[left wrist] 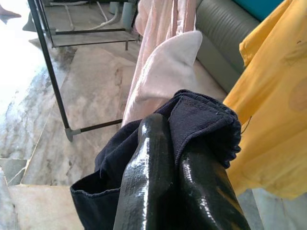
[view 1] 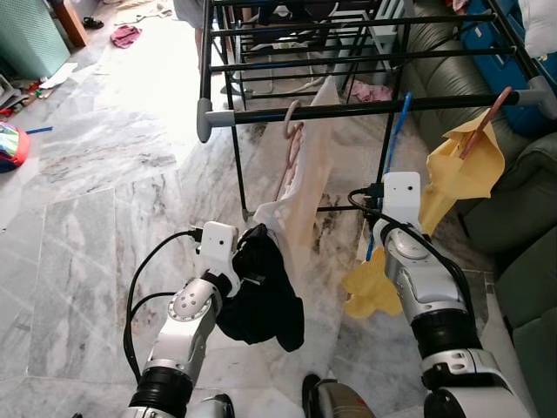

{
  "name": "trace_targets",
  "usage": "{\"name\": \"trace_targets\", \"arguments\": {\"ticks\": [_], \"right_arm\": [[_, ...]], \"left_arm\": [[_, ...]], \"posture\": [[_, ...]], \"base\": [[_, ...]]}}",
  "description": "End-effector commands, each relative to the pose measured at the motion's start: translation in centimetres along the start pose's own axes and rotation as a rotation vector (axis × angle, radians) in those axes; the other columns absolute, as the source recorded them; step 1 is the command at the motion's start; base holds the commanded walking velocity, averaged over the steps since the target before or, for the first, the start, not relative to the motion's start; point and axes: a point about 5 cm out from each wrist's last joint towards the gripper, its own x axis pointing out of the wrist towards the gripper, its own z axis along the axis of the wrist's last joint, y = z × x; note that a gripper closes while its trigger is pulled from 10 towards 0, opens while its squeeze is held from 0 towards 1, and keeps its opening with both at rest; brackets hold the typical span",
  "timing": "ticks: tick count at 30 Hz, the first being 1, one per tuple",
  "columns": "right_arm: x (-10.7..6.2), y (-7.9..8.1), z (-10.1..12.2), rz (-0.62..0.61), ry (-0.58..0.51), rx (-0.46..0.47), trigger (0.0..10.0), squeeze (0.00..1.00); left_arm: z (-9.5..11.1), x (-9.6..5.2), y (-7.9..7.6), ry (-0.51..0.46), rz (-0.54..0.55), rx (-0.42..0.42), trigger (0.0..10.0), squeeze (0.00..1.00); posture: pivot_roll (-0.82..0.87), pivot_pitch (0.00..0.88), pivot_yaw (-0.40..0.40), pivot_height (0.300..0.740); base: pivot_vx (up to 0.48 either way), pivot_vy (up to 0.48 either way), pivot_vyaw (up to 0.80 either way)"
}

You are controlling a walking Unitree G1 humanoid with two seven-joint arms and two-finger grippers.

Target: Hang hanger

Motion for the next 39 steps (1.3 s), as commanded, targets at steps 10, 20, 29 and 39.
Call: {"name": "trace_targets", "arguments": {"ticks": [10, 20, 29, 39], "right_arm": [[-1.3, -1.2, -1.0, 0.02, 0.012, -0.059, 0.0, 0.0], [-1.7, -0.3, -0.8, 0.096, -0.001, -0.08, 0.0, 0.0], [-2.1, 0.1, -0.5, 0.145, -0.022, -0.116, 0.0, 0.0], [-3.0, -1.0, -1.5, 0.123, -0.009, -0.171, 10.0, 0.0]], "left_arm": [[-0.1, 0.1, 0.1, 0.015, -0.008, 0.011, 10.0, 0.0], [-0.3, 0.1, 0.1, 0.028, -0.007, 0.021, 10.0, 0.0], [-0.4, 0.1, 0.1, 0.034, 0.001, 0.023, 10.0, 0.0], [-0.3, 0.1, 0.2, 0.036, 0.0, 0.025, 10.0, 0.0]], "posture": [[-0.2, 0.199, 0.063, 0.74], [-0.2, 0.198, 0.067, 0.74], [-0.2, 0.2, 0.063, 0.74], [-0.2, 0.202, 0.07, 0.74]], "base": [[0.0, 0.0, 0.0], [0.0, 0.0, 0.0], [0.0, 0.0, 0.0], [0.0, 0.0, 0.0]]}}
